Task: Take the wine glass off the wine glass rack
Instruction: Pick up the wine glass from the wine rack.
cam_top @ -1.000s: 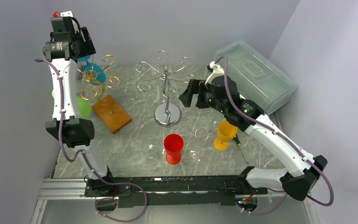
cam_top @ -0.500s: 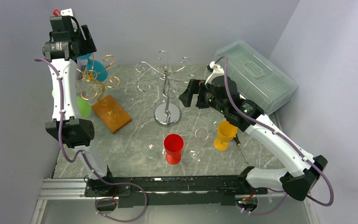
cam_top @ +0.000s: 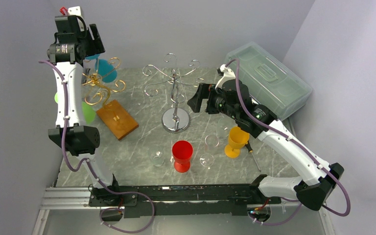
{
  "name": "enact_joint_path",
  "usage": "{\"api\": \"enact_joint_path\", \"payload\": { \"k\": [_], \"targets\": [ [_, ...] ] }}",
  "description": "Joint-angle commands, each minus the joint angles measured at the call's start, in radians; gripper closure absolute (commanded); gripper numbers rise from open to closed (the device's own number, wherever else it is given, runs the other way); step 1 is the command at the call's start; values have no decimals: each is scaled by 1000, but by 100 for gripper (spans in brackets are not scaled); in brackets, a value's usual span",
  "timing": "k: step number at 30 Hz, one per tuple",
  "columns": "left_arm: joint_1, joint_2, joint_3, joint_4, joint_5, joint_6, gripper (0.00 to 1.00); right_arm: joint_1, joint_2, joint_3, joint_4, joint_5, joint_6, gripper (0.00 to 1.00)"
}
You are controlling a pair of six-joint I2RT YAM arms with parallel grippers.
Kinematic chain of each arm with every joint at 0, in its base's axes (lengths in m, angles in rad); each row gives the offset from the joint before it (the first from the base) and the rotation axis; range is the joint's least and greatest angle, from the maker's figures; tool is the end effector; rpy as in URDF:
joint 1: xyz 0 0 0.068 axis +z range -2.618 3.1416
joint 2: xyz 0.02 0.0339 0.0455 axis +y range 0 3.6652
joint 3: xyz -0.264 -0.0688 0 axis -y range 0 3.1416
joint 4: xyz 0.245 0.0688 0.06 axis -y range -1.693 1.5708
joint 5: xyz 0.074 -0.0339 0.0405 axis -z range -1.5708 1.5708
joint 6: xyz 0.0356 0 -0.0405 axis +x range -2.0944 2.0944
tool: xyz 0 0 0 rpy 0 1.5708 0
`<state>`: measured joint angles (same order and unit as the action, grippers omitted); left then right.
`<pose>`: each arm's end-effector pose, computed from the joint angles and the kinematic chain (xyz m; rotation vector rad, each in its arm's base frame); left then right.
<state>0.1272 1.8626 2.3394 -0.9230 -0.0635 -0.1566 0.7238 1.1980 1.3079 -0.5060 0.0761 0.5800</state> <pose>0.3815 0.0511 0.4848 -0.3250 1.9900 0.0453 0.1980 0.1713 0.4036 -0.0954 2.0465 0.7652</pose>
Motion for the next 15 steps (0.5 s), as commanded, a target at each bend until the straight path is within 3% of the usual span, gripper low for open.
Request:
{"api": "enact_joint_path", "payload": {
  "k": [1,15],
  "targets": [
    [-13,-51,23,47,24,19,51,-3,-14,16,40,-4,11,0],
    [-40,-155,-46,-20,-83,11,53,-3,-31,-4,47,-16,27,0]
  ]
}}
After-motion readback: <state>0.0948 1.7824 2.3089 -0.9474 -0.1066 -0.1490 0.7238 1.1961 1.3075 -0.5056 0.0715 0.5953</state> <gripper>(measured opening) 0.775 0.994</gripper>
